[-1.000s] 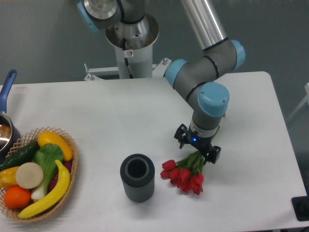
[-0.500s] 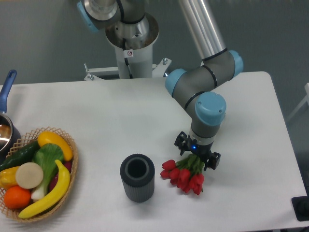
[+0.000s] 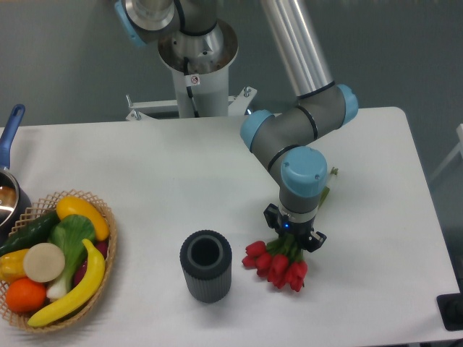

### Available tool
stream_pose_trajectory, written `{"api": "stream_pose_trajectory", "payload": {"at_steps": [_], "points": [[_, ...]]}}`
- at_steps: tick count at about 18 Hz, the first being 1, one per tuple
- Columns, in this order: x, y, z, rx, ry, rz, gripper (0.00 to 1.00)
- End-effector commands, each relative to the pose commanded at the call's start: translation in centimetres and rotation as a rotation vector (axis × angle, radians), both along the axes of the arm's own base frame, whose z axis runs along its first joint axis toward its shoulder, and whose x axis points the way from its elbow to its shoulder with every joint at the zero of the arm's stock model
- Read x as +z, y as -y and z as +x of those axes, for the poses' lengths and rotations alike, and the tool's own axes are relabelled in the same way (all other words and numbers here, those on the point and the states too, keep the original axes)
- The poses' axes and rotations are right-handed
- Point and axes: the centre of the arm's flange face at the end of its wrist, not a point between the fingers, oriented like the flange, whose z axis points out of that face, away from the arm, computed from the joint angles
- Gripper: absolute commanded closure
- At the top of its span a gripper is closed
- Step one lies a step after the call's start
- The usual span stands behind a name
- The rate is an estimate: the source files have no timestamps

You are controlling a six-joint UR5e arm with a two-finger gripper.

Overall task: Pick up the flowers from the table
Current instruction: 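Lower the gripper onto the tulip stems and close it, then lift the gripped tulip bundle up off the table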

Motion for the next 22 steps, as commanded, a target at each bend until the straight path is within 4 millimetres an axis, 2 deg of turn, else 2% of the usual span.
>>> {"api": "stream_pose_trajectory", "payload": {"at_steps": [3,6,9,16,19,22], "points": [[1.7,-0.5,-0.8,-0.002,-0.03,0.014,1.0],[4.7,-0.5,-2.5,0.0,-0.042,0.025,1.0],[6.6,-0.7,-3.6,-0.018,0.015,-0.013,1.0],[13.1,-0.1,-6.8,-0.049,0.129,-0.093,1.0],[14.5,0.0,-9.3,-0.031,0.18,-0.112,1.0],[15.2,-0.9,-10.4,-0.036,0.175,-0.108,1.0]]}}
